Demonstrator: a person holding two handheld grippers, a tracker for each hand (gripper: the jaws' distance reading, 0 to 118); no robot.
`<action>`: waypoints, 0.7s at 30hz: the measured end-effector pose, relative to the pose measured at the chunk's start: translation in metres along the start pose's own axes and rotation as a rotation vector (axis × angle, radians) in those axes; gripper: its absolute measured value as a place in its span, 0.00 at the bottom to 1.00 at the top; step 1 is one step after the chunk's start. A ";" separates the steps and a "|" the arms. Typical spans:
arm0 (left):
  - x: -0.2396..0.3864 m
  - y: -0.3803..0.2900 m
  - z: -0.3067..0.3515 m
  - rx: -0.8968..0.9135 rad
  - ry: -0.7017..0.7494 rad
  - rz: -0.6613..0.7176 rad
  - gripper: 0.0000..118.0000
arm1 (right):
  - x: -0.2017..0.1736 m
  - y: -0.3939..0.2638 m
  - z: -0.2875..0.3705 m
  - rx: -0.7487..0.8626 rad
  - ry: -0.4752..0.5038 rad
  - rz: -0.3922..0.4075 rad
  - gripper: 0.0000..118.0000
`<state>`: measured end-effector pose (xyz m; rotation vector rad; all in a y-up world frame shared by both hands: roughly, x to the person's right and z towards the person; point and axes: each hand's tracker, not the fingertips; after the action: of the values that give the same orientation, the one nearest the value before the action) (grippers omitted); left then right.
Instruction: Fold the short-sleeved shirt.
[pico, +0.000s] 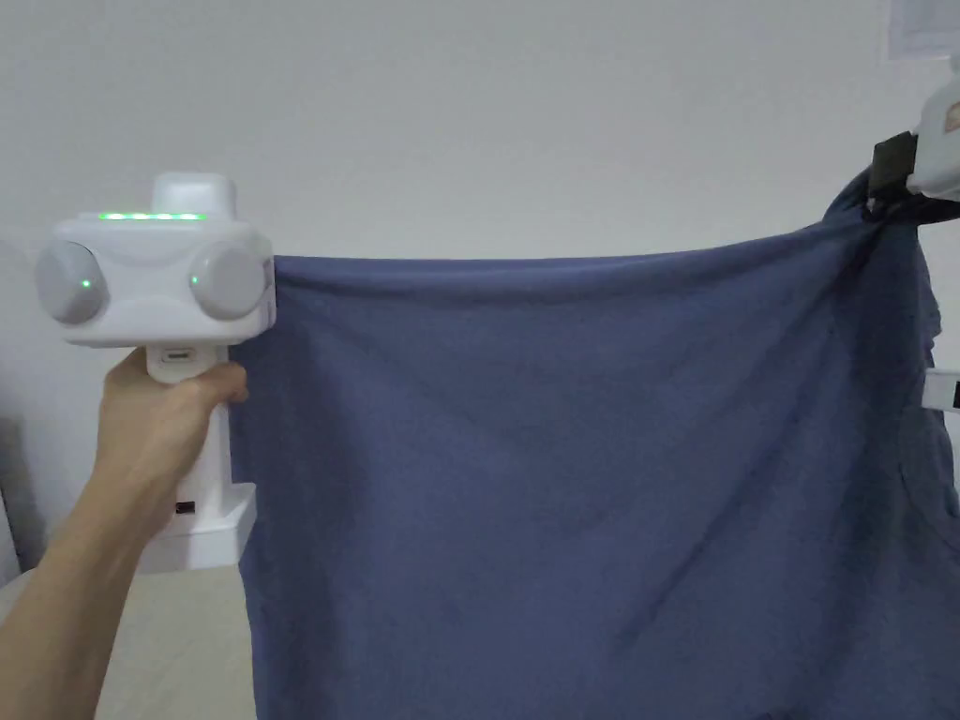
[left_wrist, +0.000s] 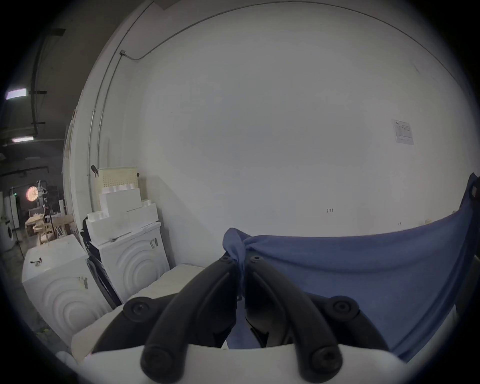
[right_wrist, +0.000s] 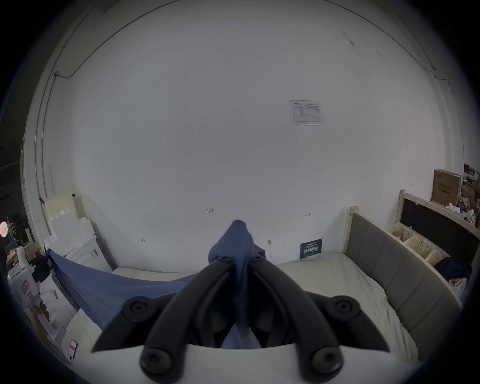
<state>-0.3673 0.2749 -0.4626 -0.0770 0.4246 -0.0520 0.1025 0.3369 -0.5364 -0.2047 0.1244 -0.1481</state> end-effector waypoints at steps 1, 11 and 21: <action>-0.001 -0.002 -0.006 0.009 -0.001 0.021 0.03 | 0.000 -0.002 -0.006 0.010 0.010 -0.015 0.07; 0.010 -0.075 -0.055 -0.074 -0.013 -0.021 0.03 | 0.007 -0.073 -0.080 -0.120 -0.008 0.020 0.07; 0.027 -0.219 -0.085 -0.315 -0.045 -0.070 0.03 | 0.034 -0.208 -0.136 -0.361 -0.039 0.042 0.07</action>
<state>-0.3853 0.0491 -0.5321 -0.4024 0.3826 -0.0521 0.0893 0.1040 -0.6279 -0.5645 0.1154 -0.0785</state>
